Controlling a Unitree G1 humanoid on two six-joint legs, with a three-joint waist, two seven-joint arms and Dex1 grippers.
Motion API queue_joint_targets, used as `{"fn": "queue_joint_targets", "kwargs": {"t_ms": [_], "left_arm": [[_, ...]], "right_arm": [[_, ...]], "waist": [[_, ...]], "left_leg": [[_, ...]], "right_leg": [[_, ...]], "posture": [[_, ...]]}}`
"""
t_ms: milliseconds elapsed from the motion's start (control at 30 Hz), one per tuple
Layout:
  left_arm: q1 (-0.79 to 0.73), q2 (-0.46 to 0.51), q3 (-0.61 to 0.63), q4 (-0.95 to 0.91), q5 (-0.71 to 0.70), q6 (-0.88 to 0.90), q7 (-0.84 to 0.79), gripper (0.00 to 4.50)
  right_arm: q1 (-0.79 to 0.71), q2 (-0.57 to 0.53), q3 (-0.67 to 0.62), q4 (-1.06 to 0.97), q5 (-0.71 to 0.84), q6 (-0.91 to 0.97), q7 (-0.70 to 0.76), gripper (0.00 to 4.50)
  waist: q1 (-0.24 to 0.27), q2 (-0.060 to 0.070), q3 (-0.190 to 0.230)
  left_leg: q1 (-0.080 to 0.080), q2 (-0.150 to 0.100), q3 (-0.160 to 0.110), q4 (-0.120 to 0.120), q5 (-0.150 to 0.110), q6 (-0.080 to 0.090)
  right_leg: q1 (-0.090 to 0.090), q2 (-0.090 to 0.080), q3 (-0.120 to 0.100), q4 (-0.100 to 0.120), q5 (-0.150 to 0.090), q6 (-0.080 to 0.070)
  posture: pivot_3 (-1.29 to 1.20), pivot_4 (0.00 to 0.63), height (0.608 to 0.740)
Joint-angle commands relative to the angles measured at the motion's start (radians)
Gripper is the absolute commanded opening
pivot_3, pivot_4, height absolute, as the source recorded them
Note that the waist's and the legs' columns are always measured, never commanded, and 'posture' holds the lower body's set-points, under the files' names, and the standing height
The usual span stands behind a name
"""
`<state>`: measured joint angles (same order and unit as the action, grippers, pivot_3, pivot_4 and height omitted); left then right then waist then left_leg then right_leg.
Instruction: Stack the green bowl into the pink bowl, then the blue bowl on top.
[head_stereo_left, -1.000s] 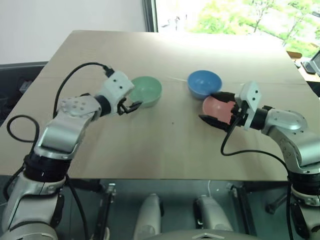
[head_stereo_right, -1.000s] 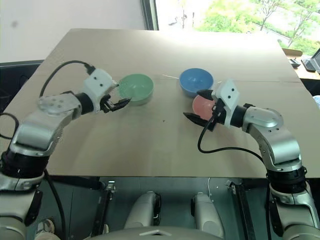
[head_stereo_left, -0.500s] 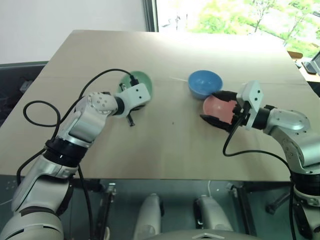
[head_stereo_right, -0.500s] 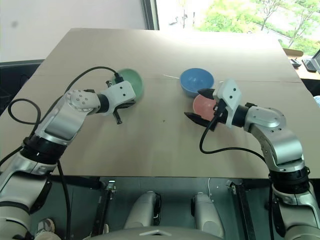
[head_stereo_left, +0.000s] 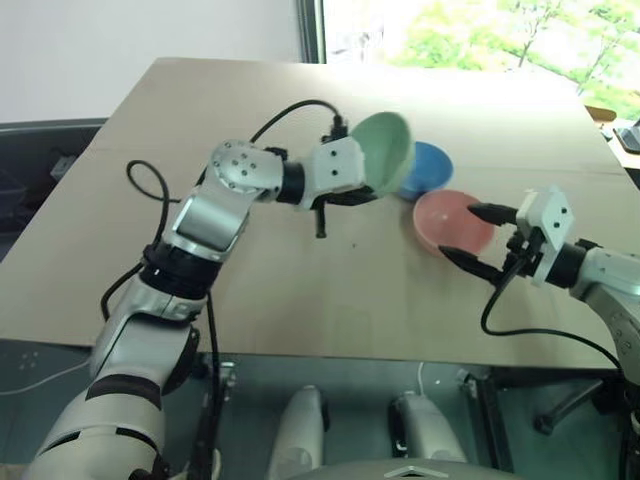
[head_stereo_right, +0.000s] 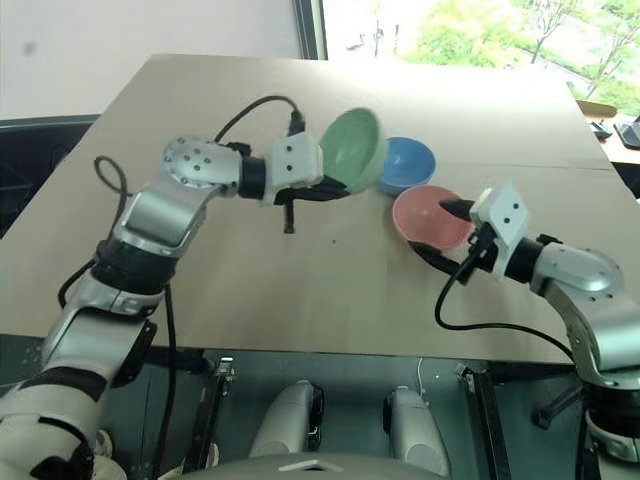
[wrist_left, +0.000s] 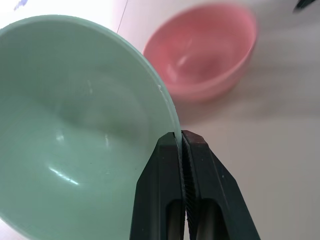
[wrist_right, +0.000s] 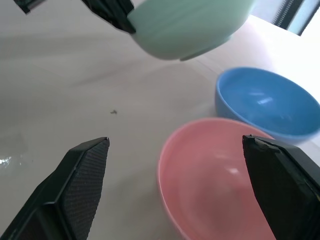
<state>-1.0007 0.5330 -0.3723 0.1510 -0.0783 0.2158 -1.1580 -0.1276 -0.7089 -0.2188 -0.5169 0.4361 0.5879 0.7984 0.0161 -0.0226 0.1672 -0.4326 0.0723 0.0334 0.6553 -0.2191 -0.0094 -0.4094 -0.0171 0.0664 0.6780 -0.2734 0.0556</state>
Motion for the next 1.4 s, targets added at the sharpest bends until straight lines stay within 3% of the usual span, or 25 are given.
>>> {"fn": "queue_joint_targets", "kwargs": {"t_ms": [33, 200, 300, 367, 467, 633, 767, 1033, 1400], "left_arm": [[-0.079, -0.085, -0.045, 0.147, 0.040, -0.162, -0.040, 0.03], [-0.137, -0.190, -0.073, 0.311, 0.047, -0.285, -0.129, 0.03], [-0.151, -0.224, -0.067, 0.372, 0.056, -0.339, -0.159, 0.90], [-0.160, -0.232, -0.045, 0.387, 0.061, -0.356, -0.146, 1.75], [-0.175, -0.206, -0.007, 0.399, 0.065, -0.364, -0.120, 2.73], [-0.196, -0.088, 0.035, 0.484, 0.140, -0.447, -0.038, 2.73], [-0.233, -0.026, -0.025, 0.644, 0.306, -0.561, 0.097, 2.73], [-0.342, -0.154, -0.114, 0.972, 0.511, -0.651, 0.366, 2.73], [-0.451, -0.241, -0.160, 1.097, 0.631, -0.709, 0.528, 2.73]], "right_arm": [[0.072, -0.029, -0.114, -0.075, 0.017, 0.009, -0.027, 4.50], [0.155, -0.035, -0.171, -0.124, 0.023, 0.020, -0.064, 4.50], [0.172, -0.032, -0.170, -0.147, 0.029, 0.024, -0.084, 4.50], [0.165, -0.026, -0.156, -0.161, 0.036, 0.032, -0.103, 4.50], [0.143, -0.020, -0.132, -0.170, 0.045, 0.041, -0.124, 4.50], [0.096, -0.016, -0.081, -0.155, 0.051, 0.022, -0.129, 4.50], [0.018, -0.009, -0.029, -0.111, 0.039, 0.005, -0.133, 4.50], [-0.091, -0.028, 0.019, -0.056, 0.004, 0.048, -0.183, 4.50], [-0.047, -0.024, 0.000, -0.104, -0.007, 0.074, -0.237, 4.50]], "waist": [[-0.002, 0.000, 0.000], [-0.014, 0.000, 0.000], [-0.026, 0.001, 0.000], [-0.030, 0.001, 0.000], [-0.030, 0.001, 0.000], [-0.035, 0.001, 0.000], [-0.029, 0.000, 0.000], [0.003, 0.000, 0.000], [-0.005, 0.000, 0.000]], "left_leg": [[0.000, 0.000, 0.000, 0.000, 0.000, 0.000], [0.001, 0.000, 0.000, 0.000, 0.000, 0.000], [0.000, 0.000, -0.001, 0.000, 0.000, 0.000], [0.000, 0.000, -0.001, 0.000, 0.000, 0.000], [0.000, 0.000, -0.001, 0.000, 0.000, 0.000], [0.001, 0.000, -0.001, -0.001, 0.000, 0.000], [0.001, 0.000, -0.001, 0.000, 0.000, 0.000], [-0.002, 0.000, -0.001, 0.000, 0.000, 0.000], [-0.001, 0.000, -0.001, -0.001, 0.000, 0.001]], "right_leg": [[0.000, 0.000, 0.000, 0.000, 0.000, 0.000], [0.000, 0.001, 0.001, 0.001, 0.000, 0.000], [0.000, 0.001, 0.001, 0.001, 0.000, 0.000], [0.000, 0.001, 0.001, 0.001, 0.000, 0.000], [0.000, 0.001, 0.001, 0.001, 0.000, 0.000], [0.000, 0.001, 0.001, 0.001, 0.000, 0.000], [0.000, 0.001, 0.001, 0.001, 0.000, 0.000], [0.000, 0.000, -0.001, -0.001, 0.000, 0.000], [-0.001, 0.000, 0.000, 0.000, 0.000, 0.000]], "posture": [[0.00, 0.150, 0.740], [0.00, 0.150, 0.740], [0.00, 0.150, 0.740], [0.00, 0.150, 0.740], [0.00, 0.150, 0.740], [0.00, 0.150, 0.740], [0.00, 0.150, 0.740], [0.00, 0.150, 0.740], [0.00, 0.150, 0.740]]}}
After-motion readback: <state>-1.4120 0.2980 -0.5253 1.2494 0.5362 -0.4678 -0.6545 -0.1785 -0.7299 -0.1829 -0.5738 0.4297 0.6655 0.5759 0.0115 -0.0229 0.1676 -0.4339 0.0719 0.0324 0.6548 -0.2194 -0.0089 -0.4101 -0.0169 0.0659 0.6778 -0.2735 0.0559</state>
